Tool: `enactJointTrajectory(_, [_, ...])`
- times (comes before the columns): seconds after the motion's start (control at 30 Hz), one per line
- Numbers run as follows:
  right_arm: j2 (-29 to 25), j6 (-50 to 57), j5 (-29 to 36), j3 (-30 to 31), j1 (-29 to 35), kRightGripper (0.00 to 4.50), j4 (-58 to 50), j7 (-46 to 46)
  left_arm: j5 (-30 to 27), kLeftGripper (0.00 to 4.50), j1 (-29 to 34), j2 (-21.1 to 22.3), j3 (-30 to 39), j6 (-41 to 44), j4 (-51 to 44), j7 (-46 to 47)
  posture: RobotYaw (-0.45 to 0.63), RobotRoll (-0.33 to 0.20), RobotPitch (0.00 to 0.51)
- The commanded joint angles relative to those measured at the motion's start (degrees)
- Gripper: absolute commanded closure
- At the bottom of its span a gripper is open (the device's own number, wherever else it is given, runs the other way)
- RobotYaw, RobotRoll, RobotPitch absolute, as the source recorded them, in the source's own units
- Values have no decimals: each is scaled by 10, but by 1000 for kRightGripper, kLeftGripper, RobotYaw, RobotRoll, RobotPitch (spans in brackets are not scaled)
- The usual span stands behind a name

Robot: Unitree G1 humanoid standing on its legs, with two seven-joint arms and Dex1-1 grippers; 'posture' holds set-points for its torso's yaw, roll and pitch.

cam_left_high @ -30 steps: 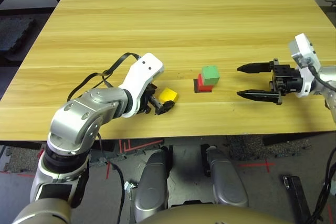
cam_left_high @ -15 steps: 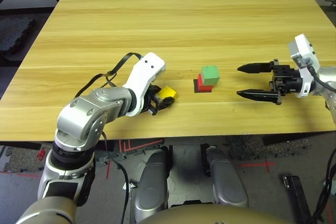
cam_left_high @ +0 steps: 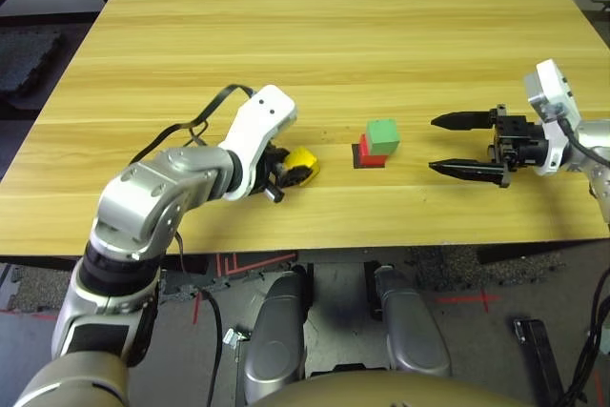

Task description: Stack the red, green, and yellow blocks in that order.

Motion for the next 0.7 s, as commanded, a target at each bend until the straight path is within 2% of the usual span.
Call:
enactJointTrajectory(0.03, [-7,-3,-4,-2,-4,0,3,8,16,2490,-41,5,-6,-70,67,-34,241,121,231])
enactJointTrajectory(0.27, [-10,-10,-10,-2,-13,0,18,12,20,2490,-117,8,-29,-120,131,-106,245,117,224])
enactJointTrajectory(0.47, [-12,-15,-16,-4,-20,0,29,19,14,2490,-185,23,-73,-111,143,-195,250,122,221])
enactJointTrajectory(0.7, [-25,-17,-16,-9,-23,0,34,29,22,2490,-215,15,-137,-118,123,-263,248,123,218])
